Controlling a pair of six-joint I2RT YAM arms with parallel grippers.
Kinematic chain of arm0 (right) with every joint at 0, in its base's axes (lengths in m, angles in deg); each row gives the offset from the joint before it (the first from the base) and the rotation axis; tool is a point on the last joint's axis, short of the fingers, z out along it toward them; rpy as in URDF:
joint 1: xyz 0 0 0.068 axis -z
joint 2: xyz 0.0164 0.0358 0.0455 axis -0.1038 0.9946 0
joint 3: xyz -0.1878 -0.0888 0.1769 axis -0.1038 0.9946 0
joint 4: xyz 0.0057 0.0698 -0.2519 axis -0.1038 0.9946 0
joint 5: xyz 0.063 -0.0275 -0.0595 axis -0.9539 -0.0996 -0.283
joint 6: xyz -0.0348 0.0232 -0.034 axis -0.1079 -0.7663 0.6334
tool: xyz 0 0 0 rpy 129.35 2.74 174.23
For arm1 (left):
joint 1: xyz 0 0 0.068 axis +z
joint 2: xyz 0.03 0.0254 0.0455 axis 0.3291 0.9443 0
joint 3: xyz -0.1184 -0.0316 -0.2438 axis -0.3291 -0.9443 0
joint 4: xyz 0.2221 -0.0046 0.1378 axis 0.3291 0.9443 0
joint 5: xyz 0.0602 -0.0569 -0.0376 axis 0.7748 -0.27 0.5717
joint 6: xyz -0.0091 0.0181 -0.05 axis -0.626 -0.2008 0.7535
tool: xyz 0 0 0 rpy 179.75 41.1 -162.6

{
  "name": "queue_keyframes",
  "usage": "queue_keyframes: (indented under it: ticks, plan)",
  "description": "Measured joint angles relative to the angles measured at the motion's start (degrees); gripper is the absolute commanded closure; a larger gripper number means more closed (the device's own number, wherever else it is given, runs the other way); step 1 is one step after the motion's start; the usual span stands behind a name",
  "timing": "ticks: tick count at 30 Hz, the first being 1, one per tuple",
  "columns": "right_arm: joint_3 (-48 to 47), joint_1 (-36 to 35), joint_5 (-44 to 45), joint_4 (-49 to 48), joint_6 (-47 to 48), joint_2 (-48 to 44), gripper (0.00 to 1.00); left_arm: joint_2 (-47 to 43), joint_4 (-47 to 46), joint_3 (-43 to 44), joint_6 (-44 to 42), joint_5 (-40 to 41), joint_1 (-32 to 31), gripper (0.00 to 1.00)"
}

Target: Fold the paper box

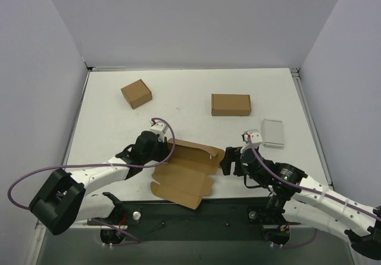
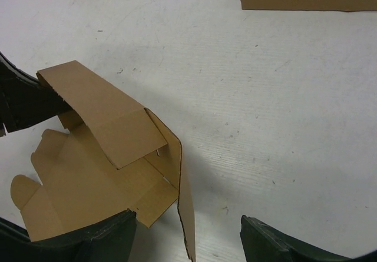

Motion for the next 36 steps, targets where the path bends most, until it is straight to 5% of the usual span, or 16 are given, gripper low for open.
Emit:
queue_keyframes:
  ticks: [4, 7, 11, 33, 36]
  plan:
    - [0.74, -0.11, -0.02, -2.84, 0.5, 3.39, 0.38, -0.42, 0.59, 0.0, -0.07, -0.2, 0.13, 1.0]
    - [1.57, -0.11, -0.22, -4.92, 1.22, 6.73, 0.73, -0.42, 0.63, 0.0, -0.17, -1.03, 0.44, 1.0]
    - [1.77, -0.11, -0.96, -6.51, 2.29, 9.14, 1.0, -0.42, 0.68, 0.0, -0.37, -1.95, 0.7, 1.0]
    - [-0.37, -3.48, -0.31, -7.5, 0.63, 11.5, 1.0, -0.74, 4.35, 1.22, 4.42, 6.12, -0.46, 1.0]
    - [-0.42, -3.5, 0.5, -7.17, 0.2, 12.07, 0.72, -0.74, 4.15, 1.22, 4.59, 7.39, -1.97, 1.0]
